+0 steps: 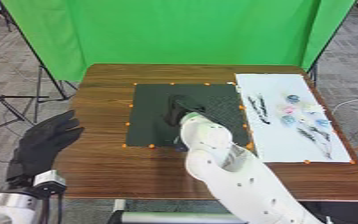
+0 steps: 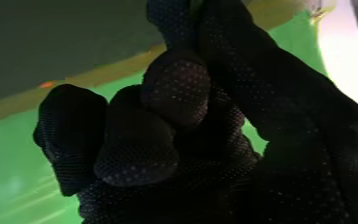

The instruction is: Arrange flowers

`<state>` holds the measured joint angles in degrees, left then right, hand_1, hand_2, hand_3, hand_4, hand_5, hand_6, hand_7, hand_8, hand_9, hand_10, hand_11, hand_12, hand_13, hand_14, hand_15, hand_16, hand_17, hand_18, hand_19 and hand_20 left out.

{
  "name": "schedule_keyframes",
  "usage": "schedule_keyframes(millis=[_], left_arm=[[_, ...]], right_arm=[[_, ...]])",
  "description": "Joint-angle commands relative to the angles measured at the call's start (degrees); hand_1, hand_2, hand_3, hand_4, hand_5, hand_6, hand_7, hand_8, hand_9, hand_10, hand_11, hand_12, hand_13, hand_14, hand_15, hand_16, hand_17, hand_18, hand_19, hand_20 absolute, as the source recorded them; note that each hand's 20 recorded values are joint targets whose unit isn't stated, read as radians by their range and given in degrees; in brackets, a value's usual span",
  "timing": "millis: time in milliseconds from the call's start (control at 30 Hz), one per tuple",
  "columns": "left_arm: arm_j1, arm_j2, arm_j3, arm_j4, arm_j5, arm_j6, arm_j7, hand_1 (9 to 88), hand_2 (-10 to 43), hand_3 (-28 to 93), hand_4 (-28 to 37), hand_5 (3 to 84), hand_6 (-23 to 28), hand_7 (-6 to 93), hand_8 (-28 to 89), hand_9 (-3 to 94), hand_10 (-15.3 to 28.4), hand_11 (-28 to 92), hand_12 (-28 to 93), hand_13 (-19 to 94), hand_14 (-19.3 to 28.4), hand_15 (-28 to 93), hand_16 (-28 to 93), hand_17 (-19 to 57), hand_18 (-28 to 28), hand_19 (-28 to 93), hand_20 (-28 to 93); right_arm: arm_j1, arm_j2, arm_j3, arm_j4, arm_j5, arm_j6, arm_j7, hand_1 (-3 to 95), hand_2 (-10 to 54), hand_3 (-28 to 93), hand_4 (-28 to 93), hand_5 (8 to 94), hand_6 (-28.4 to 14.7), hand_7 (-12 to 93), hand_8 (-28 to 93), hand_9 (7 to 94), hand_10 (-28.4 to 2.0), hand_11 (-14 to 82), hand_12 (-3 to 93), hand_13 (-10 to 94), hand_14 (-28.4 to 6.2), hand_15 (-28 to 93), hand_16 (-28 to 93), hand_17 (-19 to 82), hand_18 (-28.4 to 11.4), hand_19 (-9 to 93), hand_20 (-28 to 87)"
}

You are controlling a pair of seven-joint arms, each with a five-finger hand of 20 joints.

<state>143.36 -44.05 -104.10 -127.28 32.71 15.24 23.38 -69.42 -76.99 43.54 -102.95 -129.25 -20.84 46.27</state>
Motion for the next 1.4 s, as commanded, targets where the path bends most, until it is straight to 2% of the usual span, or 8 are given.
schedule_keyframes(millis=[33, 167, 367, 533, 600, 767, 1000, 1400], left_arm=[[-8.09, -0.38, 4.84, 1.69, 1.73, -1.94, -3.50, 26.2, 3.9, 81, -22.2, 40.8, 10.7, 17.2, -10, 35.5, 20.4, 30, 9, 22, 26.4, 59, -13, -10.0, 21.5, 59, 6], [-10.87, -0.14, 5.81, 2.38, 2.31, -2.75, -4.57, 26.1, 3.9, 82, -22.2, 40.8, 10.8, 17.3, -10, 35.5, 20.3, 30, 9, 22, 26.5, 59, -13, -10.0, 21.6, 58, 6], [-11.41, -0.79, 5.64, 2.38, 2.88, -3.49, -5.51, 26.1, 3.9, 82, -22.0, 40.8, 10.8, 17.1, -10, 35.6, 20.3, 30, 9, 22, 26.5, 59, -13, -10.0, 21.6, 58, 6], [-11.31, -0.37, 6.19, 2.51, 2.58, -3.33, -4.46, 26.2, 3.8, 82, -21.9, 40.8, 10.8, 17.2, -10, 35.6, 20.4, 30, 9, 22, 26.4, 59, -13, -10.0, 21.5, 58, 6], [-12.67, -0.79, 6.54, 2.68, 2.95, -3.34, -5.40, 26.3, 3.9, 82, -21.9, 40.8, 10.8, 17.1, -10, 35.5, 20.4, 30, 9, 22, 26.5, 59, -13, -10.0, 21.5, 58, 6], [-12.89, -0.47, 6.86, 2.67, 2.84, -3.09, -4.89, 26.3, 3.8, 82, -21.8, 40.9, 10.8, 17.1, -10, 35.5, 20.3, 30, 9, 22, 26.4, 59, -13, -10.0, 21.5, 58, 6], [-14.51, -0.86, 7.47, 3.23, 3.32, -3.85, -5.96, 26.3, 3.8, 82, -21.7, 40.9, 10.8, 17.0, -10, 35.5, 20.3, 30, 9, 22, 26.5, 59, -13, -10.0, 21.5, 58, 6], [-14.95, -1.38, 7.52, 3.43, 3.77, -4.56, -7.06, 26.4, 3.9, 82, -21.5, 40.9, 10.8, 17.0, -10, 35.5, 20.3, 30, 9, 22, 26.4, 59, -13, -10.0, 21.5, 58, 6]], right_arm=[[0.26, -6.01, -1.90, 5.61, 1.03, -1.01, 2.41, 51.8, -9.5, 76, -22, 87.5, -4.7, 27, 25, 84.5, -13.4, 61.5, 30.3, 84, -9.0, 78, 28, 65, -18.3, 93, 55], [1.10, -6.10, -2.68, 7.80, 1.79, -0.02, 4.46, 51.8, -9.5, 75, -22, 87.7, -4.7, 27, 25, 84.6, -13.3, 61.4, 30.2, 84, -8.8, 78, 28, 65, -18.3, 93, 55], [0.52, -7.74, -0.98, 8.79, 5.41, -0.08, 8.23, 51.5, -9.5, 75, -22, 87.6, -4.6, 27, 25, 84.6, -13.2, 61.3, 30.2, 84, -8.8, 78, 28, 65, -18.3, 93, 55], [0.03, -7.96, -1.01, 8.75, 5.51, 0.23, 7.99, 49.3, -9.5, 74, -23, 87.9, -4.4, 26, 22, 84.3, -13.1, 60.8, 30.2, 84, -8.8, 77, 28, 65, -18.3, 93, 54], [-0.02, -8.51, -0.53, 8.86, 5.97, -0.09, 8.07, 47.4, -9.5, 74, -23, 87.9, -4.3, 26, 20, 84.2, -13.2, 60.7, 30.3, 84, -8.9, 77, 28, 65, -18.3, 93, 54], [0.03, -8.90, -0.90, 8.97, 6.19, 0.49, 7.73, 43.7, -9.5, 75, -24, 87.3, -3.9, 26, 17, 83.9, -13.4, 60.1, 30.3, 83, -8.9, 77, 28, 65, -18.2, 93, 53], [0.66, -9.25, -0.54, 10.03, 6.50, 1.48, 8.76, 41.2, -8.9, 75, -24, 87.0, -3.8, 27, 13, 83.7, -13.6, 59.7, 30.2, 83, -9.0, 76, 27, 65, -18.1, 93, 52], [1.64, -8.67, -1.35, 9.73, 7.86, 4.89, 9.65, 36.7, -6.4, 75, -23, 86.7, -3.6, 30, -7, 83.2, -14.0, 59.4, 30.2, 83, -9.3, 76, 27, 65, -18.1, 93, 51]])
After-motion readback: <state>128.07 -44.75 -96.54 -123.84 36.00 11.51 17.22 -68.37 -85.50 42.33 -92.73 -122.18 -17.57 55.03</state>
